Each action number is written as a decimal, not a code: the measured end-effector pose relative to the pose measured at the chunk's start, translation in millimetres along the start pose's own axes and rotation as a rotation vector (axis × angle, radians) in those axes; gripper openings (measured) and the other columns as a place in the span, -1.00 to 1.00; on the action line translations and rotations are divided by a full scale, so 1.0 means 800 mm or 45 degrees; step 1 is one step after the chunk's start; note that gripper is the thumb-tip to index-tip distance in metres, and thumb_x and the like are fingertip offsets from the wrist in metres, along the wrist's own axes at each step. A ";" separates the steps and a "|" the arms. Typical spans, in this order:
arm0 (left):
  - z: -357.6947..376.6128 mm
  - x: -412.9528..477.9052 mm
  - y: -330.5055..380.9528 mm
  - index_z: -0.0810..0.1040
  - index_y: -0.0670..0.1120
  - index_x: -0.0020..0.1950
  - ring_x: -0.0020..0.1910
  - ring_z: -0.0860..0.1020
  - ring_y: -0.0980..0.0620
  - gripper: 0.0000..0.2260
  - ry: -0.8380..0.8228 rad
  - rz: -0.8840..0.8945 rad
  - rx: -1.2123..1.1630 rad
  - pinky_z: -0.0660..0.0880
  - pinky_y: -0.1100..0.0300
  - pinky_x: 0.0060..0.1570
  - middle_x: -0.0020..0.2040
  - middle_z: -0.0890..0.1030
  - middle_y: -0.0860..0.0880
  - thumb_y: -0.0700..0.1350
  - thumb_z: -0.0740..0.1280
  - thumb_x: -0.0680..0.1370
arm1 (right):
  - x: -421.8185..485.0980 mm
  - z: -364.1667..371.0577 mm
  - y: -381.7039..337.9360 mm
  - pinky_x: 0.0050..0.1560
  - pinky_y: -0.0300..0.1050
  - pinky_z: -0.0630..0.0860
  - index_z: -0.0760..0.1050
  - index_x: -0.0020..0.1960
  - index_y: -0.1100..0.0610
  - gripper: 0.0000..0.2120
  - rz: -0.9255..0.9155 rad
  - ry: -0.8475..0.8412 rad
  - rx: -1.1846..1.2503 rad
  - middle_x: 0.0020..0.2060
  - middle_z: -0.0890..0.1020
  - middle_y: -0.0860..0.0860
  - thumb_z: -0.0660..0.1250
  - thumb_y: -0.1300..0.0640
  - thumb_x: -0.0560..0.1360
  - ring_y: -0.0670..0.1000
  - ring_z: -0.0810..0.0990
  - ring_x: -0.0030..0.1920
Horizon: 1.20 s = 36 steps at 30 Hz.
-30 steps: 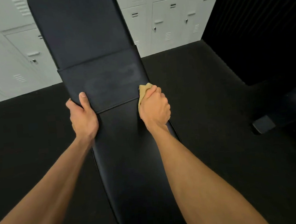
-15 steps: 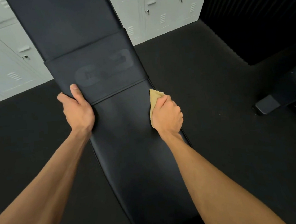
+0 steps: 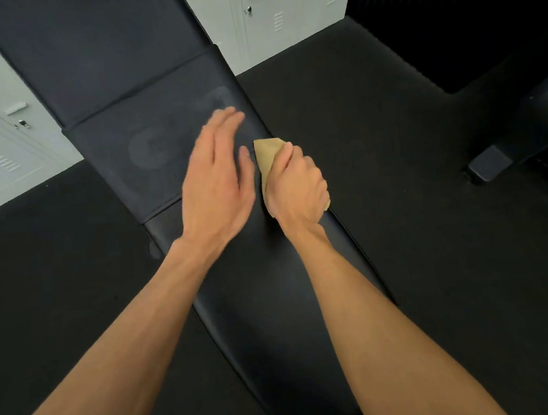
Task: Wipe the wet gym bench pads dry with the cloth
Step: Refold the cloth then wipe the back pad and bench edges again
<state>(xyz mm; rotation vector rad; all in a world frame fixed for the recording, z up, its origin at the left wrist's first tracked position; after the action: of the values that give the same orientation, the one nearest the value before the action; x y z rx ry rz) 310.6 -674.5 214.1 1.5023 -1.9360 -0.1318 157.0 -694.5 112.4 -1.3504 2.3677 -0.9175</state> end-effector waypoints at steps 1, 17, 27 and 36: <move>0.023 0.004 0.017 0.48 -0.20 0.55 0.61 0.41 -0.07 -0.63 -0.128 0.075 0.012 0.36 0.04 0.59 0.55 0.51 -0.13 -0.18 0.21 0.74 | -0.002 -0.003 0.014 -0.09 0.19 0.65 0.62 0.05 0.11 -0.51 0.016 -0.001 -0.012 -0.08 0.72 0.10 0.00 -0.11 0.80 0.28 0.72 -0.08; 0.231 -0.036 0.091 0.70 -0.02 -0.05 0.15 0.66 -0.09 -0.39 -1.066 0.722 0.990 0.37 -0.04 0.31 0.04 0.75 -0.03 0.13 -0.11 0.78 | -0.056 -0.026 0.198 0.05 0.17 0.58 0.63 0.16 0.06 -0.54 0.299 -0.272 -0.020 0.08 0.72 0.08 0.00 -0.09 0.80 0.27 0.68 0.05; 0.241 -0.075 0.110 0.69 -0.04 0.00 0.13 0.65 -0.12 -0.50 -0.971 0.760 1.027 0.35 -0.09 0.36 0.06 0.74 -0.03 0.05 -0.02 0.77 | -0.104 -0.036 0.303 -0.07 0.14 0.59 0.40 -0.16 -0.03 -0.62 0.417 -0.182 0.020 -0.23 0.60 -0.05 -0.03 -0.06 0.75 0.16 0.60 -0.18; 0.290 -0.177 0.164 0.66 -0.07 0.17 0.14 0.64 -0.14 -0.57 -1.021 0.938 0.830 0.38 -0.05 0.36 0.14 0.72 -0.08 0.05 0.02 0.78 | -0.139 -0.051 0.375 -0.18 0.04 0.42 0.35 -0.25 0.01 -0.61 0.586 -0.155 0.030 -0.26 0.61 0.02 0.04 0.01 0.75 0.16 0.56 -0.18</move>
<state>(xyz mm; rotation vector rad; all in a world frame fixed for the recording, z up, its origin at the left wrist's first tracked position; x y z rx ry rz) 88.6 -577.9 34.2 1.0288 -3.3030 0.3013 -7.5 -474.6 -56.8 -0.7706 2.4095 -0.7023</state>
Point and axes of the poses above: each hand's wrist, its own x-axis towards the middle knuckle, its own z-axis out of the palm, y = z × x, the point moved 10 cm from there along x, towards the middle knuckle
